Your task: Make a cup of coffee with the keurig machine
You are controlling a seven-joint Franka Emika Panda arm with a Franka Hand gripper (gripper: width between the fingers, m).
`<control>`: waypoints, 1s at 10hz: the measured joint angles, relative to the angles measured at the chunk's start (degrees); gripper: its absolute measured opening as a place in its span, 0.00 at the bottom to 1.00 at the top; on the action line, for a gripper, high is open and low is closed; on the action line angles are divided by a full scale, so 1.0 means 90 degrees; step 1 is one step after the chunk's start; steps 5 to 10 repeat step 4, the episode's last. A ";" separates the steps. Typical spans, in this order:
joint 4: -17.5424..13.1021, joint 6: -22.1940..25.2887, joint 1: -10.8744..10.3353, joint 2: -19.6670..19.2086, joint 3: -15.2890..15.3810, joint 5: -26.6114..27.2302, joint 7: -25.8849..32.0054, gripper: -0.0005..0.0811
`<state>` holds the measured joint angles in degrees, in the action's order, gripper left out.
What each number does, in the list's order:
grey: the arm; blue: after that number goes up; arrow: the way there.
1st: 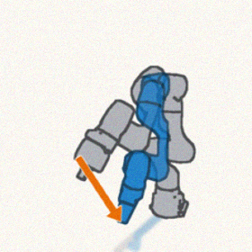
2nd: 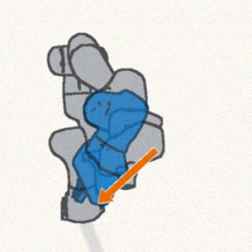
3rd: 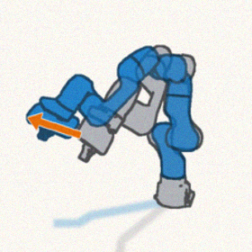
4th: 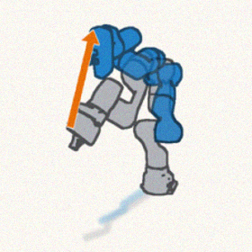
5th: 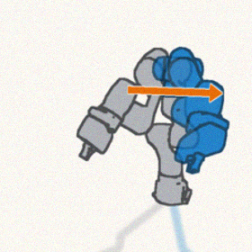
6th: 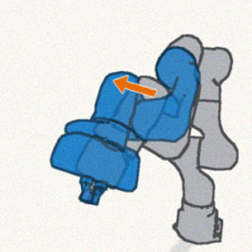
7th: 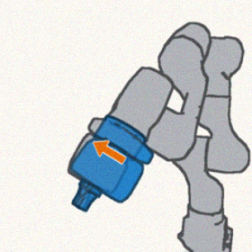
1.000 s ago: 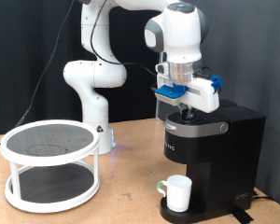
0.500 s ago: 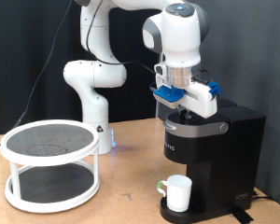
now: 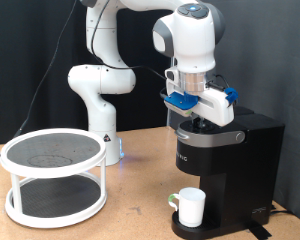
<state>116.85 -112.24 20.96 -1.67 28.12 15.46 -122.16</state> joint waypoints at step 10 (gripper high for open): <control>0.0626 -0.0679 0.0003 0.0814 -0.0030 0.1097 0.1157 0.01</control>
